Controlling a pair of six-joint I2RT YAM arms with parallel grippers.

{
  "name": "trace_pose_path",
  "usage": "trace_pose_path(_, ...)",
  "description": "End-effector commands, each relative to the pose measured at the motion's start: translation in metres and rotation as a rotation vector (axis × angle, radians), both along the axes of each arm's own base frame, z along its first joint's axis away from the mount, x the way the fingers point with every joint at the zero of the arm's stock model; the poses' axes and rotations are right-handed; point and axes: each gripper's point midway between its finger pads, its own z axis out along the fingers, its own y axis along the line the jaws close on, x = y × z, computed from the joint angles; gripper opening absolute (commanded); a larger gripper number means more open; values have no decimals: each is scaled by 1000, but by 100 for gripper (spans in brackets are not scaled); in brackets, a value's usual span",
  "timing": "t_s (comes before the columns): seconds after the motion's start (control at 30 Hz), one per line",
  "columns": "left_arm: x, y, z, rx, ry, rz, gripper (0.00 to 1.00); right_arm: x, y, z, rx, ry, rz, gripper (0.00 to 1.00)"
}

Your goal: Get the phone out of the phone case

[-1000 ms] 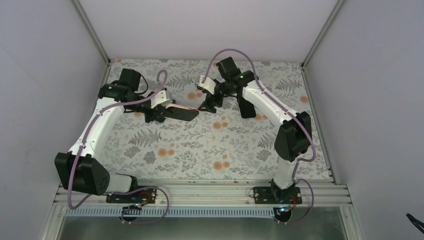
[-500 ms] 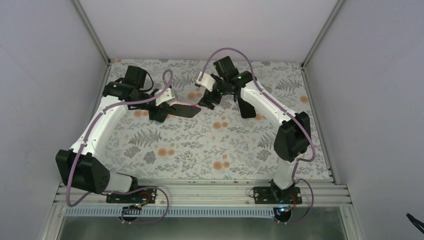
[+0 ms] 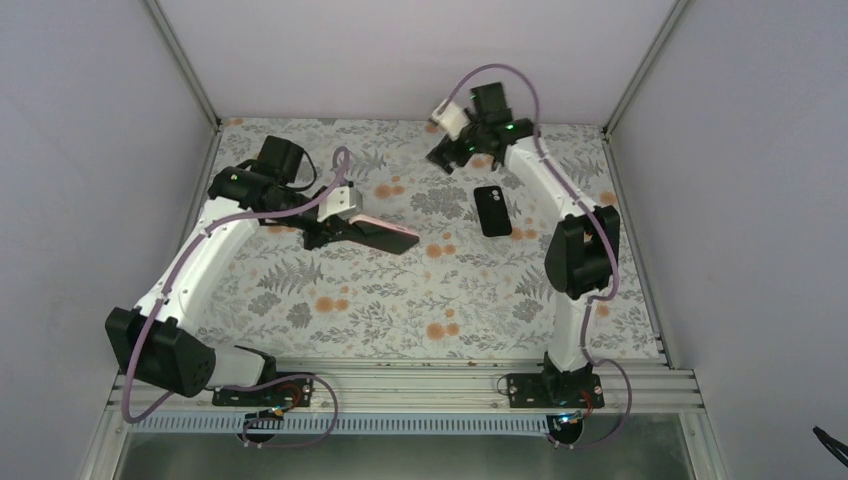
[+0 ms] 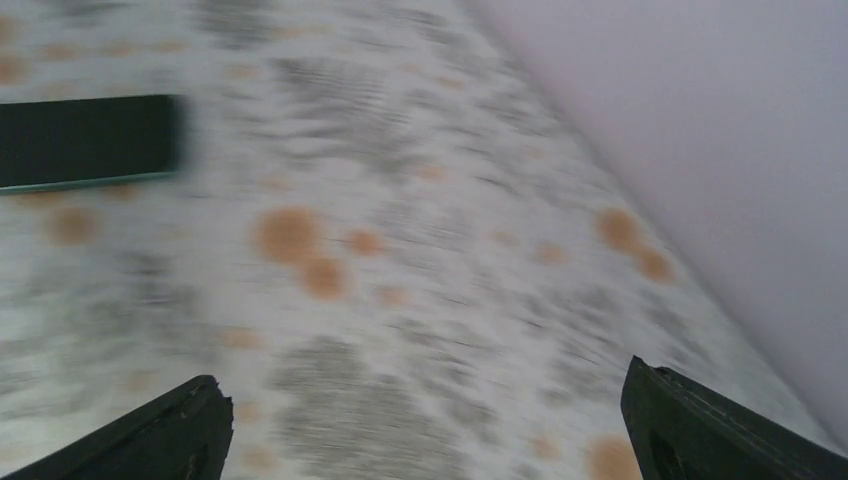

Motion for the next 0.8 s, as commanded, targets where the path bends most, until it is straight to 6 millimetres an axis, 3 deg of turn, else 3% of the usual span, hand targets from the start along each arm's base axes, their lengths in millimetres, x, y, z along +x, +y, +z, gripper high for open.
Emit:
trace_pose_path(0.0,-41,-15,35,-146,32,-124,2,73,-76,11,-6,-93,-259,100)
trace_pose_path(0.1,-38,-15,31,-137,30,-114,2,73,-84,10,11,-76,-254,100)
trace_pose_path(0.2,-32,-15,27,-128,24,-99,2,49,-72,9,31,-29,-152,100)
trace_pose_path(0.27,-25,-15,25,-116,10,-80,2,19,-56,7,42,9,-53,100)
trace_pose_path(0.47,-13,-17,25,-112,-1,-73,2,-105,-13,3,-2,26,254,100)
trace_pose_path(0.53,-11,-18,25,-113,-2,-75,2,-133,-10,19,53,23,304,100)
trace_pose_path(0.77,-7,-19,26,-116,-9,-66,2,-166,-11,25,126,75,345,99)
